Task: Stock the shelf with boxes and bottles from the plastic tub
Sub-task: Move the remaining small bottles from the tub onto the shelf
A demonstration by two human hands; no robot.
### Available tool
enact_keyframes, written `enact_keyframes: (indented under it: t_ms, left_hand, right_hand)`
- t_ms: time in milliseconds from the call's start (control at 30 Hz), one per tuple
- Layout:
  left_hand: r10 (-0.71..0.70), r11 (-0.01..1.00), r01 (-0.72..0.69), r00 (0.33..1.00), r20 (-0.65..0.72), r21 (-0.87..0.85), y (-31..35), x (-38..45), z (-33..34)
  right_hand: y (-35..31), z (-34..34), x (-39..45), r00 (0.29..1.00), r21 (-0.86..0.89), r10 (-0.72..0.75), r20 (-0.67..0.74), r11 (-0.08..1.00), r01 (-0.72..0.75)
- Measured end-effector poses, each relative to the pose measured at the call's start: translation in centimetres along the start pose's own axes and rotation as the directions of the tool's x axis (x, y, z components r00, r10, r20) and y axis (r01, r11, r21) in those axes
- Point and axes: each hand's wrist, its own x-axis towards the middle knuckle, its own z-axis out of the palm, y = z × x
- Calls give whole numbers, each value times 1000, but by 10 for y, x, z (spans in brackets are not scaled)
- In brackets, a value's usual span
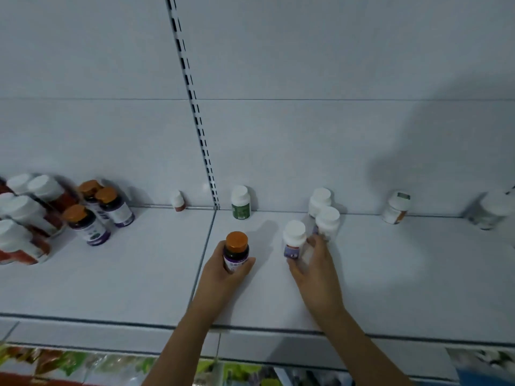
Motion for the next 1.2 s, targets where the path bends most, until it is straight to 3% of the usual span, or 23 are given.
enact_keyframes:
  t_ms: [67, 133, 200, 267, 533, 600, 700, 767, 867, 933, 1033, 1200]
  left_hand:
    - [30, 999, -31, 998, 61, 30, -9, 5, -7]
    - [50, 997, -56, 994, 100, 57, -18, 9, -12]
    - [69, 994, -79, 990, 125, 75, -24, 11, -16]
    - [88, 991, -101, 987, 137, 89, -27, 12, -18]
    - [129, 987, -142, 980, 150, 75, -30, 15, -19]
    - [140, 984, -159, 970, 197, 84, -30, 15, -22]
    - [193, 954, -247, 938, 289, 167, -34, 16, -36]
    - [240, 901, -331, 918, 317, 279, -43, 16, -56]
    - [287, 794, -408, 905, 314, 450, -62, 13, -98]
    - [312, 748, -398, 917, 247, 532, -78, 10, -130]
    - [334, 669, -320, 936, 113, 671, -101, 9, -178]
    - [274, 638, -34, 944, -185, 769, -124, 6, -237]
  right_hand:
    - [-4, 2, -24, 987, -87, -4, -158, 996, -10]
    - [-10, 6, -42, 965, -194, -127, -228, 978, 83]
    - [-11, 8, -44, 959, -260, -220, -175, 950, 171]
    - [-13, 10, -34, 968, -275, -219, -120, 944, 180]
    - [-20, 21, -13, 989, -522, -104, -103, 852, 35]
    - [-23, 27, -22, 983, -471, -101, -153, 882, 17]
    - [-33, 32, -40, 984, -142, -76, -163, 989, 53]
    - [-45, 34, -49, 994, 89, -106, -19, 990, 107]
    - [-62, 48, -49, 961, 239, -152, 231, 966, 96]
    - [-74, 59, -41, 953, 262, -116, 280, 964, 41]
    - [-91, 76, -27, 967, 186, -110, 229, 980, 67]
    - [-152, 116, -8, 944, 224, -179, 276, 968, 118]
